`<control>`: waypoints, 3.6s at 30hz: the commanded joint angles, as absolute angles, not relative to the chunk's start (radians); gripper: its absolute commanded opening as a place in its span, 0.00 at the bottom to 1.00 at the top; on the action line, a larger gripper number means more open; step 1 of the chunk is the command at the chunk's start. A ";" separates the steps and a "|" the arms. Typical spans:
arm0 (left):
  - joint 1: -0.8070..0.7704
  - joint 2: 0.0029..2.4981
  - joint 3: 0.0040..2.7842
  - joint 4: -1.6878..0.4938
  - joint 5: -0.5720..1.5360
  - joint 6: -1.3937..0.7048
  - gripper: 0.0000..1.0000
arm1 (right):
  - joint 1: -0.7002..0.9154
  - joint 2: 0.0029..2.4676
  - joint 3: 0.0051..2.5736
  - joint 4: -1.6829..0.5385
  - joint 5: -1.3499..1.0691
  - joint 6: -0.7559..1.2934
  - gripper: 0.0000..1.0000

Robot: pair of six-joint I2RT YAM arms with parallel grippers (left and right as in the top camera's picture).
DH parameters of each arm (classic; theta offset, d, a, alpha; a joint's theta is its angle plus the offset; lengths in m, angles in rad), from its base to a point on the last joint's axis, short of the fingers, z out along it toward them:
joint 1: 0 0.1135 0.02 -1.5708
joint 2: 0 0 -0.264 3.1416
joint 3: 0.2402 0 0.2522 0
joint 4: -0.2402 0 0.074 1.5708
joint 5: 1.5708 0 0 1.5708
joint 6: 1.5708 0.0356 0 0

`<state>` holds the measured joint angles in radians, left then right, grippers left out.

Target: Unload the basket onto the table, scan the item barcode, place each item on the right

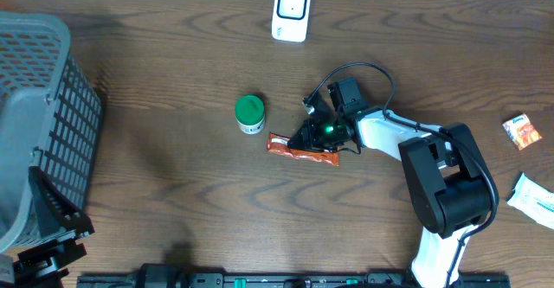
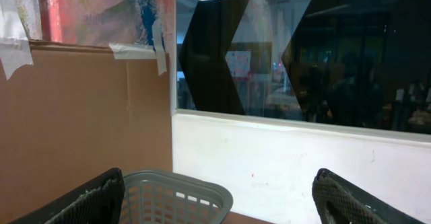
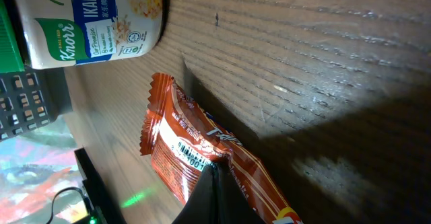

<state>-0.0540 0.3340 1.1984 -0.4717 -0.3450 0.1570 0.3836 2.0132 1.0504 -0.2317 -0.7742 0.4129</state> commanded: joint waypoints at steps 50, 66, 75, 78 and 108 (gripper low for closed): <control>-0.049 0.323 1.195 -0.469 -0.340 0.155 0.89 | 0.359 2.000 1.024 -0.820 -0.290 -0.353 0.19; -0.049 0.322 1.195 -0.470 -0.340 0.155 0.89 | 0.357 1.357 1.115 -0.804 -0.613 -0.284 0.01; -0.049 0.322 1.195 -0.470 -0.340 0.155 0.89 | 0.368 0.998 1.115 -0.878 -0.714 -0.360 0.01; -0.049 0.322 1.195 -0.470 -0.340 0.155 0.89 | 0.368 0.956 1.115 -0.879 -0.733 -0.360 0.01; -0.049 0.322 1.195 -0.470 -0.340 0.155 0.89 | 0.368 1.450 1.120 -0.425 -0.149 -0.091 0.01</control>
<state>-0.0540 0.3328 1.1984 -0.4713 -0.3447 0.1570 0.3580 1.3231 1.1130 -0.5236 -0.3347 -0.1753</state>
